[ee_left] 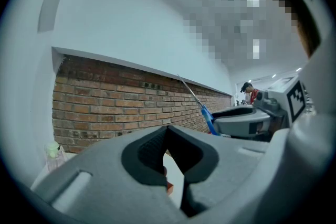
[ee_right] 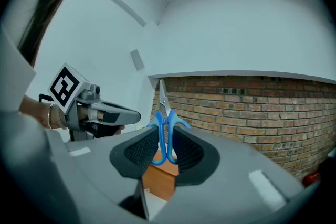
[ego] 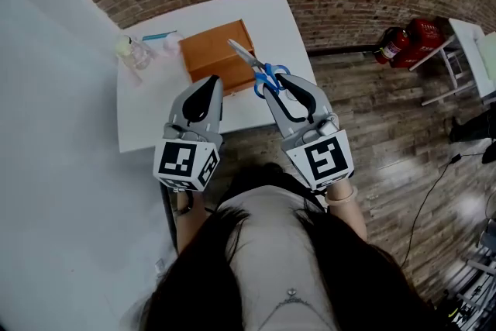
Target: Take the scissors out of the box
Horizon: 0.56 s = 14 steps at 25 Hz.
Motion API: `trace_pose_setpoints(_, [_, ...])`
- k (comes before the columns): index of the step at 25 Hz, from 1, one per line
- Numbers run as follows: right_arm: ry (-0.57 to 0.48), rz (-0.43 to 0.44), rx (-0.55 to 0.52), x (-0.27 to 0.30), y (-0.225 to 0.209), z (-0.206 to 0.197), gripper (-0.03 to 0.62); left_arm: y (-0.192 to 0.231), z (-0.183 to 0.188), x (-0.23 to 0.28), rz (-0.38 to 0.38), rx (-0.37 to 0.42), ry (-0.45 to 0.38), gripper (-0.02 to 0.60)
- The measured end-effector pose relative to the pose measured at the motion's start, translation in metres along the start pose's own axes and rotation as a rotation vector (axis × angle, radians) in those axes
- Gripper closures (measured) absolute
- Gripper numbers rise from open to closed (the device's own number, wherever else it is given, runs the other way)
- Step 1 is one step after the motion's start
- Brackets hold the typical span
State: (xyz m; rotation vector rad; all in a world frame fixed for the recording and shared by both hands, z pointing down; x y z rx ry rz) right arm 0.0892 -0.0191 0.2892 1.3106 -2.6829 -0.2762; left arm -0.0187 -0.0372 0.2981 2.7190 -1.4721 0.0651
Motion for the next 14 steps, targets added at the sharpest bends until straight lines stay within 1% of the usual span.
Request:
trace_pose_setpoints(10, [0.004,-0.015,0.013,0.0013,-0.0008,-0.0021,0.496,0.0025,-0.002,0.001,-0.005,-0.009,0.001,0.581])
trace_pose_setpoints(14, [0.011,-0.007,-0.004,0.0064,0.0,-0.0013,0.496,0.0063,-0.0022,0.002,-0.01,-0.014,0.003,0.581])
Point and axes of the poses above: the fingertips, and each gripper's own axes: x forward along the fingers, y to its left, z out of its top, the point moved 2 cm from there along -x, backward along the fingers, and after that the axes turned 2 degrees about -x, right-handed, at the moved point
